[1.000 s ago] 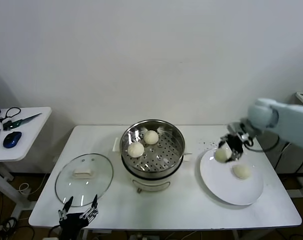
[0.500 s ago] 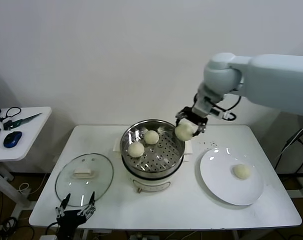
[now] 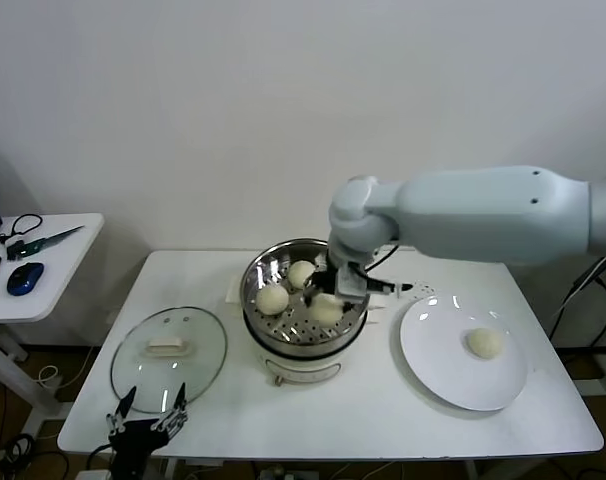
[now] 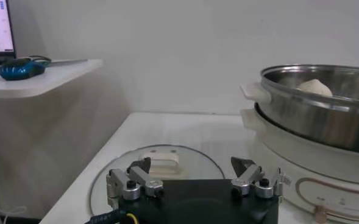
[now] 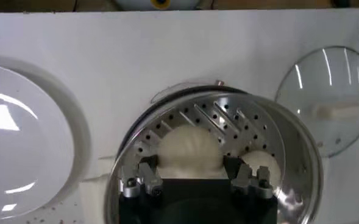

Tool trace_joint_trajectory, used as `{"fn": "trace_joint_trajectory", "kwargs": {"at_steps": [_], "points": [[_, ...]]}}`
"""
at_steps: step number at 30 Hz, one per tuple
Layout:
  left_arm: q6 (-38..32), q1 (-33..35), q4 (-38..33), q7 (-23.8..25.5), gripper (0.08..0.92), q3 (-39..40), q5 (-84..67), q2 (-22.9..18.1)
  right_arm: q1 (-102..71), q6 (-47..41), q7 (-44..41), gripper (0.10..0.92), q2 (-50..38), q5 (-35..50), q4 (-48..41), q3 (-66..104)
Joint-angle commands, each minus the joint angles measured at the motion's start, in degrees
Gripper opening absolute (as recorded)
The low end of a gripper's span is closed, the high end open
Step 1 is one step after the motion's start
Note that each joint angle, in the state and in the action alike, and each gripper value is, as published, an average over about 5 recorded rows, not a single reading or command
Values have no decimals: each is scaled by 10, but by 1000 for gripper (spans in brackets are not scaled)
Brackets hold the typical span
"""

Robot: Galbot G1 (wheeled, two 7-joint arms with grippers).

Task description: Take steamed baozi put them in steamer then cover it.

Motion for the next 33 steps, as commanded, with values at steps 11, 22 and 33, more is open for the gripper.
{"fn": "trace_joint_trajectory", "kwargs": {"at_steps": [11,22,33], "points": [[2,-2,0,0,823,-1,1,-1,-104,11,34,742,56,-90,-57,17],[1,-1,0,-2,823,-1,1,-2,-43,34,28,823,10,-34,-52,33],[-2,-1,0,-1,823,4,5,-3,153,41,-78,823,-121,239,-129,-73]]}}
